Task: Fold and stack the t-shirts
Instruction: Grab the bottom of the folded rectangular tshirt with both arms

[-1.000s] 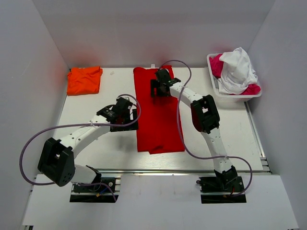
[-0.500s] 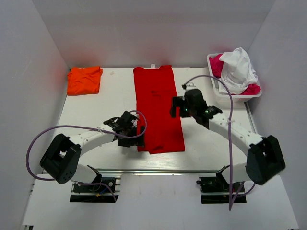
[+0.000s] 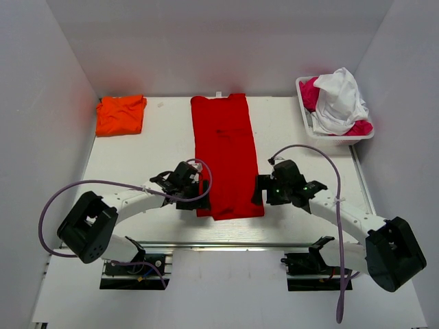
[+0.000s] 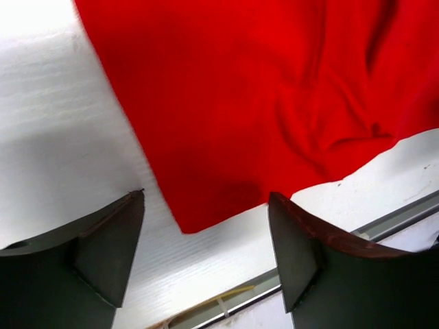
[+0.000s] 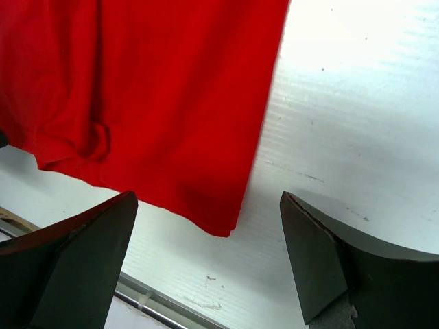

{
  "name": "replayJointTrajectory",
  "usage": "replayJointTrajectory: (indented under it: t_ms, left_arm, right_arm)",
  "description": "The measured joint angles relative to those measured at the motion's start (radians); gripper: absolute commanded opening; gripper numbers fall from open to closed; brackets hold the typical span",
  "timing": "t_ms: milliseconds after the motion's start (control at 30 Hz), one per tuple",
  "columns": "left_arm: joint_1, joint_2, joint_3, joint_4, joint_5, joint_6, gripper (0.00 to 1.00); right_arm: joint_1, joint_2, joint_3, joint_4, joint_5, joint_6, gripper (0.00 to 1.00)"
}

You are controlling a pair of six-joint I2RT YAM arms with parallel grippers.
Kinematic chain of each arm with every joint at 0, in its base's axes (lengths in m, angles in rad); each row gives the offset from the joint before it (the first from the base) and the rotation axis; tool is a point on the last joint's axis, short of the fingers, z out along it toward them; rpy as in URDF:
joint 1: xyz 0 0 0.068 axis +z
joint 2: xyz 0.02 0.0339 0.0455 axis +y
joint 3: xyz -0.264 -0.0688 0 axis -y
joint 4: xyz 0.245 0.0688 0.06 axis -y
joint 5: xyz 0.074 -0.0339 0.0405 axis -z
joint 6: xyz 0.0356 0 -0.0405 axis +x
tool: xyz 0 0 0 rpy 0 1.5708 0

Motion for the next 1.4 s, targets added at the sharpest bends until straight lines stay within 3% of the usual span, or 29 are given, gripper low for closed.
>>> replayJointTrajectory:
  t_ms: [233,267,467,567,667,767,833,900,933,1200,1400]
  left_arm:
    - [-0.012,0.005,-0.039,0.092,0.038,-0.018,0.63]
    - [-0.014,0.006,-0.043,0.101,0.048,-0.02,0.55]
    - [-0.026,0.033,-0.06,0.142,0.082,-0.043,0.31]
    - [-0.03,0.045,-0.063,0.153,0.091,-0.054,0.29]
    - [-0.031,0.05,-0.064,0.158,0.097,-0.064,0.21]
    - [-0.032,0.055,-0.064,0.159,0.102,-0.067,0.17]
    - [-0.032,0.055,-0.064,0.158,0.107,-0.069,0.09]
    - [-0.032,0.054,-0.064,0.158,0.111,-0.069,0.0]
    - [-0.032,0.053,-0.064,0.157,0.112,-0.071,0.0]
    - [-0.035,0.036,-0.057,0.1,0.13,-0.032,0.0]
    - [-0.029,0.035,0.032,0.005,0.126,-0.01,0.0]
  right_arm:
    - [-0.003,0.0,-0.067,0.043,-0.024,0.063,0.89]
    - [-0.003,-0.001,-0.077,0.05,-0.029,0.074,0.88]
    - [-0.011,-0.015,-0.14,0.12,-0.064,0.115,0.83]
    - [-0.012,-0.012,-0.147,0.148,-0.077,0.125,0.76]
    - [-0.014,0.009,-0.151,0.171,-0.094,0.128,0.53]
    - [-0.015,0.028,-0.158,0.178,-0.119,0.136,0.44]
    - [-0.015,0.028,-0.16,0.174,-0.136,0.136,0.35]
    - [-0.015,0.026,-0.161,0.174,-0.153,0.135,0.08]
    - [-0.015,0.023,-0.164,0.178,-0.161,0.13,0.0]
    - [-0.016,0.007,-0.178,0.198,-0.212,0.118,0.0]
    - [-0.016,-0.041,-0.136,0.183,-0.168,0.084,0.0]
